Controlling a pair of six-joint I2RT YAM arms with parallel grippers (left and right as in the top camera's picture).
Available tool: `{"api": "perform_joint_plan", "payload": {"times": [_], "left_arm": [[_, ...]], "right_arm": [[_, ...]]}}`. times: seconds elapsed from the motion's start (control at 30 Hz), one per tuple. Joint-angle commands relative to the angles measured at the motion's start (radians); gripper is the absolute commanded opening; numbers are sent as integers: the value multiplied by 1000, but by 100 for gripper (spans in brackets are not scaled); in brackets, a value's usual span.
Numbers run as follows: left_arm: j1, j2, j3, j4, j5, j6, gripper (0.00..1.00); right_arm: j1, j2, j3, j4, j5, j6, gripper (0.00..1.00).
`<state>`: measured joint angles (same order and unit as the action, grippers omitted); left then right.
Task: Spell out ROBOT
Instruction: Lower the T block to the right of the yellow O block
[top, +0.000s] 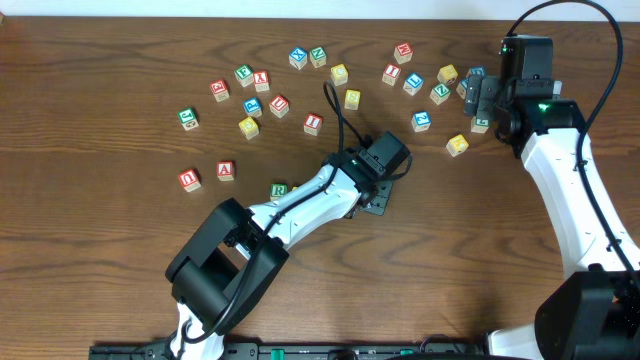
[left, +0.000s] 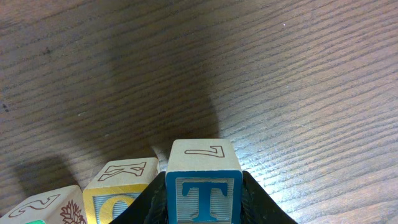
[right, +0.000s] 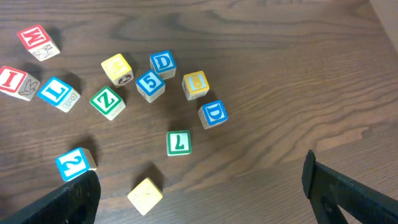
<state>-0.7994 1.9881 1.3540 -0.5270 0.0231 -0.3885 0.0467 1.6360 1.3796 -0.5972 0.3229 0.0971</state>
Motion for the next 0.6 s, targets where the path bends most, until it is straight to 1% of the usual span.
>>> {"api": "perform_joint_plan", "payload": {"times": [0.0, 0.57], "left_arm": [[3, -2, -13, -5, -18, -3, 8], [3, 2, -32, 11, -20, -3, 8]], "right_arm": [[-10, -1, 8, 2, 15, -9, 99], [-10, -1, 8, 2, 15, -9, 99]]}}
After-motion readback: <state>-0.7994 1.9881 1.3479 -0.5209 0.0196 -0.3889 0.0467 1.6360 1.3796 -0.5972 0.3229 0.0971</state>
